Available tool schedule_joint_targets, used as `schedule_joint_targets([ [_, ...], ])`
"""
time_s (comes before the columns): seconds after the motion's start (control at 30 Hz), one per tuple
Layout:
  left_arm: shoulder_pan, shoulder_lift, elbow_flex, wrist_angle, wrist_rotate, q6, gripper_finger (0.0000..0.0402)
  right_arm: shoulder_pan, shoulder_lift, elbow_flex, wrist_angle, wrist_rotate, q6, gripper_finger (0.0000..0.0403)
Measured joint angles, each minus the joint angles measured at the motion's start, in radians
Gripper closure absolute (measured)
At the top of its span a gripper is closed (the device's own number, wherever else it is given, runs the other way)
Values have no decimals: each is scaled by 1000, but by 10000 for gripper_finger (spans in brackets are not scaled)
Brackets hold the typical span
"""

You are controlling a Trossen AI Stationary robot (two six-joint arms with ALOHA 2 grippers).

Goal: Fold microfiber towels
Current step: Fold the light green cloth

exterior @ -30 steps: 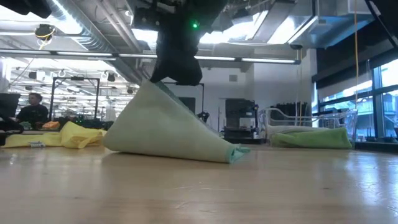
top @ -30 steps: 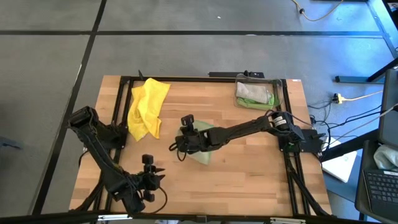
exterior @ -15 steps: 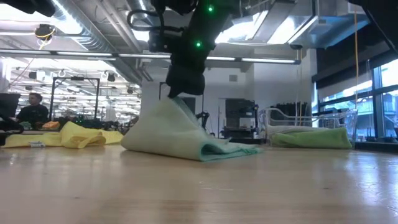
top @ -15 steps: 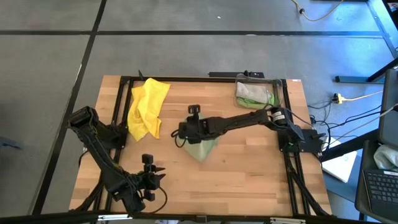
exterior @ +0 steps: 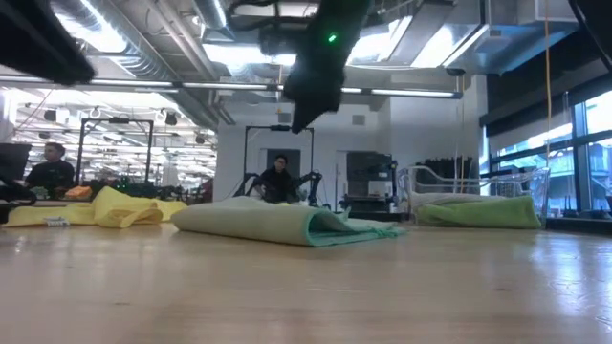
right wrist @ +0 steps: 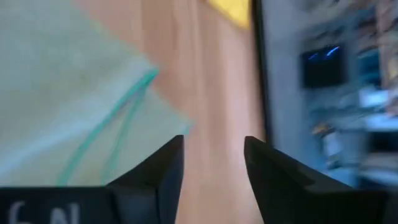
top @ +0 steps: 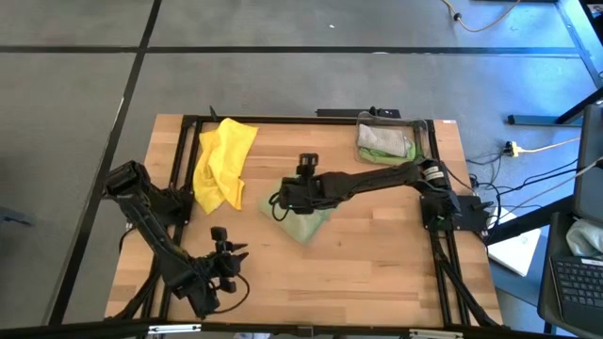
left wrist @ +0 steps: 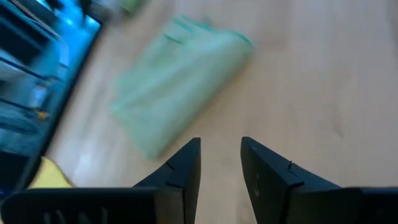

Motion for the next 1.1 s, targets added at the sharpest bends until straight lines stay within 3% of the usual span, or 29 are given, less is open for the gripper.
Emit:
schedule_joint_targets([
  [0.1,10,0,-55,57,-134,-49,294,7,-32,0,-94,-176,140,225],
  [0.17,37,0,-76,122,-147,-40,294,14,-37,0,-128,-358,198,225],
  [0.27,109,0,-106,269,-28,91,294,31,-35,-24,-134,-567,220,231],
  [0.37,179,0,-149,594,185,369,294,52,-34,-82,-111,-662,227,239],
  [0.47,237,0,-194,914,544,634,294,71,-34,-131,-113,-701,266,249],
  [0.57,288,0,-197,1034,721,711,294,102,-39,-185,-129,-704,310,261],
  [0.7,344,-32,-198,1007,749,783,294,161,-94,-285,-113,-686,373,278],
  [0.83,419,-128,-198,845,742,850,294,225,-205,-438,-10,-567,454,295],
  [0.97,532,-270,-205,700,722,928,294,267,-339,-628,267,-434,521,305],
  [1.1,708,-407,-291,728,815,1023,294,240,-413,-818,587,-493,567,298],
])
